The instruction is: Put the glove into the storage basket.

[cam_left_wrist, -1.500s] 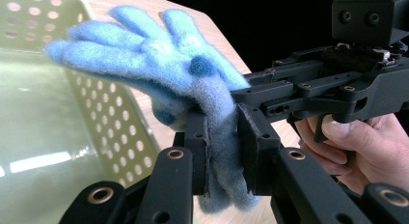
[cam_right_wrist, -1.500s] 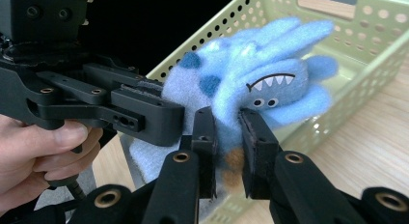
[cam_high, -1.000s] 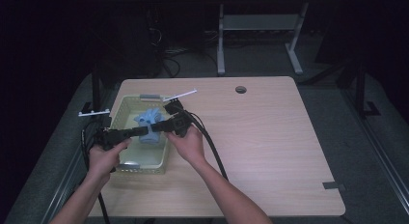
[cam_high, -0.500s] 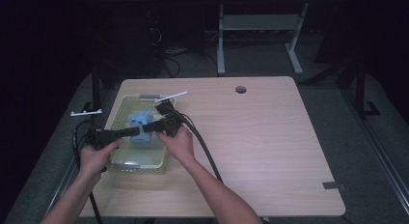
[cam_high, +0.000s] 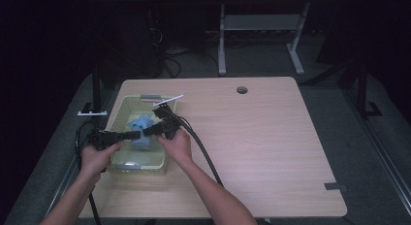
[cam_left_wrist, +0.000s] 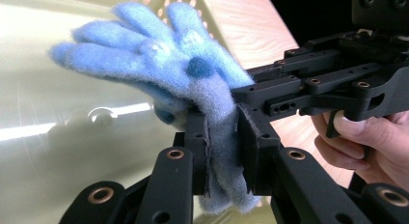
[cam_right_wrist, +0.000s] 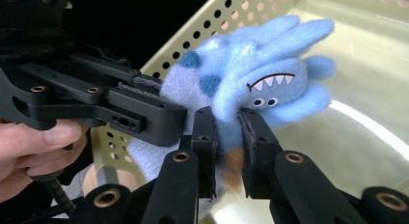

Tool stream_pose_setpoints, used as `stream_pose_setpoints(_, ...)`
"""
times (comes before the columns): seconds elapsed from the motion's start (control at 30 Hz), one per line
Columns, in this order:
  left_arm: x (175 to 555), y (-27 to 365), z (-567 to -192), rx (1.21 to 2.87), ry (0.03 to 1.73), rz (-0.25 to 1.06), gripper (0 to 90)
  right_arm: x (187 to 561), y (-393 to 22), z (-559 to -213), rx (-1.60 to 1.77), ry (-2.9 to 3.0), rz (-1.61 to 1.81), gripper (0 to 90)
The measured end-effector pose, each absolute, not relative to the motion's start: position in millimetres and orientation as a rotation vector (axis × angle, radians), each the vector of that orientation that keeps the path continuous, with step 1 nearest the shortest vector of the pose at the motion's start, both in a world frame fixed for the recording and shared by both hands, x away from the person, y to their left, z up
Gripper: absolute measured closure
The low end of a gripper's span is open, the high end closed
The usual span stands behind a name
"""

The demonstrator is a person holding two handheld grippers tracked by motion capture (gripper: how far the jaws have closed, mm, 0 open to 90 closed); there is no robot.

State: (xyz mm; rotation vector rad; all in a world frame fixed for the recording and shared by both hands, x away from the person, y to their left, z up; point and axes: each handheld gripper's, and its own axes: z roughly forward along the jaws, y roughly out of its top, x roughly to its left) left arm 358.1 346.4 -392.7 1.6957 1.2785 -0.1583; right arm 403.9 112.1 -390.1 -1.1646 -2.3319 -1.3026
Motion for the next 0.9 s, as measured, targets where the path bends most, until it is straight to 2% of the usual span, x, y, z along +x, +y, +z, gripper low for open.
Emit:
stream_pose_setpoints(0.5,366,338,-403,1.875,1.362,-0.076,76.6,405,117,-400,-1.184,-2.41,-1.218,76.2)
stream_pose_setpoints(0.77,376,325,-407,2.078,1.439,-0.024,77.0,402,109,-397,-1.179,-2.439,-1.235,76.2)
stream_pose_setpoints(0.9,380,321,-411,2.119,1.505,-0.024,69.6,400,105,-394,-1.177,-2.438,-1.245,76.1)
